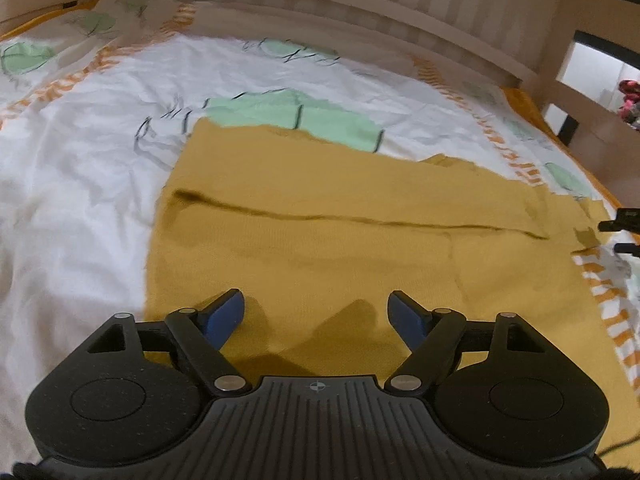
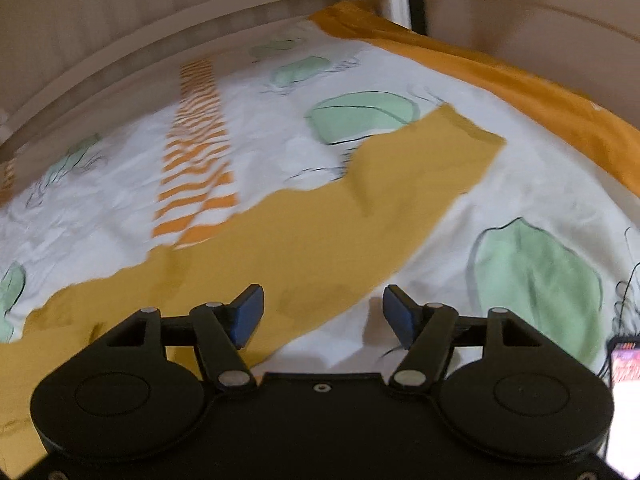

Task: Fold small clothes
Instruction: 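Move the right gripper to the other sleeve cuff and grasp it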

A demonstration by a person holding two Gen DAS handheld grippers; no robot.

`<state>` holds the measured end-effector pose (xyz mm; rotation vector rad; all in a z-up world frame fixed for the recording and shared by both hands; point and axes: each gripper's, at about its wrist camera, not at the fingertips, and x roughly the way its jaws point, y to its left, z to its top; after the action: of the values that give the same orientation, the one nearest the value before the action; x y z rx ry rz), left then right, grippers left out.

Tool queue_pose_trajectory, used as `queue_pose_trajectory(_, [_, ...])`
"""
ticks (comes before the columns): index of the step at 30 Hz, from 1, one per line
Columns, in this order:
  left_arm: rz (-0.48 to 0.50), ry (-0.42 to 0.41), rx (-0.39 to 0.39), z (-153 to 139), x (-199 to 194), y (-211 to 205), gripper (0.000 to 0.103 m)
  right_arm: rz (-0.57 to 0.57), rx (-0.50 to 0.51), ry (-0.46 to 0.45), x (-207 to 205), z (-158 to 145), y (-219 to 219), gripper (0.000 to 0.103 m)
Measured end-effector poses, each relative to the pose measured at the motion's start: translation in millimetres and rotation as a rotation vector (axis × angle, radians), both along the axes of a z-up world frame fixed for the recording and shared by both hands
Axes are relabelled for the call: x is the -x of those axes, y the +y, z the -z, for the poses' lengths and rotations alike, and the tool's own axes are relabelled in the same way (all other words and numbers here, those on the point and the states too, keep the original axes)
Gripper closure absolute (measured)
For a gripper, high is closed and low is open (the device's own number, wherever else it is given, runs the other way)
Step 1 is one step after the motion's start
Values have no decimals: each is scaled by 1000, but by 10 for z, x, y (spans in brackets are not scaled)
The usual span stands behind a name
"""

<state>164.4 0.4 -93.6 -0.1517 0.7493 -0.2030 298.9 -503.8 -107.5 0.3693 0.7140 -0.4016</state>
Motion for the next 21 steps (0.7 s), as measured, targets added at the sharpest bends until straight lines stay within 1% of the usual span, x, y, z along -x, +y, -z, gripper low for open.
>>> queue_pose_trajectory(4, [27, -76, -44, -169, -31, -224, 26, 33, 15, -18, -64, -27, -318, 33])
queue_pose_trajectory(8, [51, -93, -59, -259, -140, -508, 26, 70, 31, -14, -190, -38, -635, 33])
queue_pose_trajectory(12, [114, -110, -83, -285, -217, -806, 26, 110, 27, -8, -315, -9, -922, 33])
queue_pose_trajectory(16, [159, -112, -91, -235, -252, -1009, 26, 135, -2, -9, -416, 58, -1145, 33])
queue_pose_trajectory(18, [176, -104, -94, -205, -263, -1070, 26, 142, -50, -20, -444, 112, -1263, 33])
queue_pose_trajectory(21, [196, -88, -104, -156, -279, -1111, 26, 183, -100, -50, -432, 192, -1367, 33])
